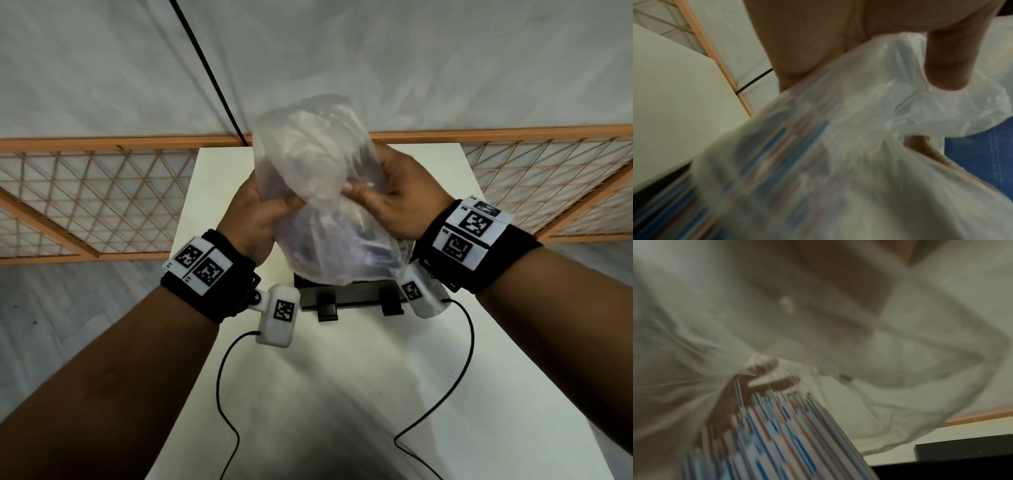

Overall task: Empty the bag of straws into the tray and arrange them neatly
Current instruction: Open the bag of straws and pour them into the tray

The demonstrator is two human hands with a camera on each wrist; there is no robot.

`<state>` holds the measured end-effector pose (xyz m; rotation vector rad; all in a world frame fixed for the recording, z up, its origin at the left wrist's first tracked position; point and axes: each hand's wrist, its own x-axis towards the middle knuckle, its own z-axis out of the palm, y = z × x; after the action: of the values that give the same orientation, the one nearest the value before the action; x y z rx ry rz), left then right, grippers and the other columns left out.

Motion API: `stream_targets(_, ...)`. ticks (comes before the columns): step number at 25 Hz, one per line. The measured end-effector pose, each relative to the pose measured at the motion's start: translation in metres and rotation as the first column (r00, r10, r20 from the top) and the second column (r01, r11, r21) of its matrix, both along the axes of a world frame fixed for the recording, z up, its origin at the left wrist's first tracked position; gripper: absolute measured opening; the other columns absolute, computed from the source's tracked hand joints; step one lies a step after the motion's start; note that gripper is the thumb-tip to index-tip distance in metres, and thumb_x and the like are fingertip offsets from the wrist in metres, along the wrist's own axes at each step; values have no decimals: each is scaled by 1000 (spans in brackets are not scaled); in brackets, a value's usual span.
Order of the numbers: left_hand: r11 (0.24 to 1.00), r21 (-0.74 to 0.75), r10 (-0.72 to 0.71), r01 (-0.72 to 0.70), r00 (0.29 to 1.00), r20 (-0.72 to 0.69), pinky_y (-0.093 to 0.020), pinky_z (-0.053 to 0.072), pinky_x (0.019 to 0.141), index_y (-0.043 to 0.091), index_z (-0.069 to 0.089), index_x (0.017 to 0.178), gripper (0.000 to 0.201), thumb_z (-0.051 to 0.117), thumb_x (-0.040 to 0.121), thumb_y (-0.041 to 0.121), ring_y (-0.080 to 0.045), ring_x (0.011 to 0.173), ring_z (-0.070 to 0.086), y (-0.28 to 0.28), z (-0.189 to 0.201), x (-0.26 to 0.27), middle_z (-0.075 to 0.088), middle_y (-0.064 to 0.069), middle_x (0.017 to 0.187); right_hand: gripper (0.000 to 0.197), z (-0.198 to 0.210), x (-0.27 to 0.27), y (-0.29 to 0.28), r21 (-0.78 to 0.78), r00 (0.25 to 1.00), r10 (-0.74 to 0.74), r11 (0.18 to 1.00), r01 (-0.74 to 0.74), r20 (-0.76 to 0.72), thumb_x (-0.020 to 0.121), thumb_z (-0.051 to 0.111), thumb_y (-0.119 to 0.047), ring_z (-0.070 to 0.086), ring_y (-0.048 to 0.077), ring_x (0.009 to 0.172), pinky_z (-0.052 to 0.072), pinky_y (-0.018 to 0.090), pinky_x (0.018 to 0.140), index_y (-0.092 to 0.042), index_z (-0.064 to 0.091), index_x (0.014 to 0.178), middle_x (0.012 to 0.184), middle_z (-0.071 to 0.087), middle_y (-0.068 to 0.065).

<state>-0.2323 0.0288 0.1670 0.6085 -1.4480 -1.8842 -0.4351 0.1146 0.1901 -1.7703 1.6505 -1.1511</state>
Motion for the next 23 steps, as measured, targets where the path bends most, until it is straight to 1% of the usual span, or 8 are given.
stream_targets(5, 993, 120, 15, -7, 998, -64, -43, 50, 107, -1, 51, 140, 97, 89, 67, 50, -30, 124, 64, 4, 0, -4, 68, -15, 129, 33, 6, -3, -14, -161, 993, -60, 984, 76, 102, 102, 50, -27, 67, 31, 99, 52, 53, 88, 3, 61, 112, 105, 70, 16)
stream_targets(7, 991, 135, 28, -23, 999, -28, -32, 56, 94, 8, 58, 130, 67, 83, 77, 42, -17, 110, 71, 3, -2, -3, 77, -2, 113, 33, 7, -4, -18, -184, 988, -82, 977, 105, 128, 103, 48, -26, 67, 35, 96, 53, 55, 84, 3, 60, 113, 105, 69, 19)
stream_targets(10, 990, 108, 78, -85, 995, 66, -23, 57, 81, 15, 59, 124, 29, 56, 98, 27, -5, 91, 74, 4, -3, -5, 79, 10, 94, 34, 15, -5, -21, -192, 981, -106, 972, 137, 160, 103, 48, -30, 68, 34, 96, 54, 54, 82, 0, 60, 115, 105, 70, 15)
stream_targets(13, 990, -4, 140, -143, 965, 221, -19, 55, 75, 17, 62, 124, 25, 49, 105, 26, -5, 90, 70, 5, -2, -3, 75, 14, 95, 32, 22, -7, -22, -225, 984, -106, 965, 137, 142, 104, 47, -27, 68, 29, 93, 55, 52, 82, 1, 60, 113, 101, 70, 9)
stream_targets(16, 982, -124, 175, -143, 932, 317, -16, 55, 71, 10, 62, 130, 31, 40, 110, 17, -8, 93, 66, 6, -6, -2, 68, -1, 108, 31, 28, -2, -21, -212, 984, -101, 969, 131, 147, 100, 51, -30, 68, 27, 89, 54, 50, 82, -2, 62, 107, 97, 70, 9)
stream_targets(19, 980, -167, 159, -112, 942, 296, -20, 54, 75, 10, 63, 125, 28, 39, 111, 14, -4, 82, 68, 7, -3, -4, 70, -1, 99, 29, 28, 4, -15, -61, 976, -66, 995, 80, 206, 88, 67, -39, 68, 5, 96, 53, 28, 86, -19, 62, 109, 97, 71, -14)
stream_targets(21, 981, -190, 92, -29, 938, 333, -22, 51, 72, 8, 68, 111, 25, 43, 109, 10, 2, 74, 66, 9, 3, -5, 72, 9, 86, 18, 29, 6, -14, 18, 977, -43, 999, 40, 207, 87, 74, -26, 66, -6, 90, 49, 17, 81, -28, 63, 100, 87, 72, -25)
stream_targets(23, 978, -210, 83, -8, 933, 351, -22, 51, 72, 15, 70, 102, 23, 49, 106, 9, 2, 78, 69, 8, 3, -4, 74, 14, 83, 9, 31, 6, -20, -23, 965, -87, 995, 95, 248, 88, 73, -13, 69, 1, 83, 56, 29, 79, -18, 69, 95, 84, 75, -16)
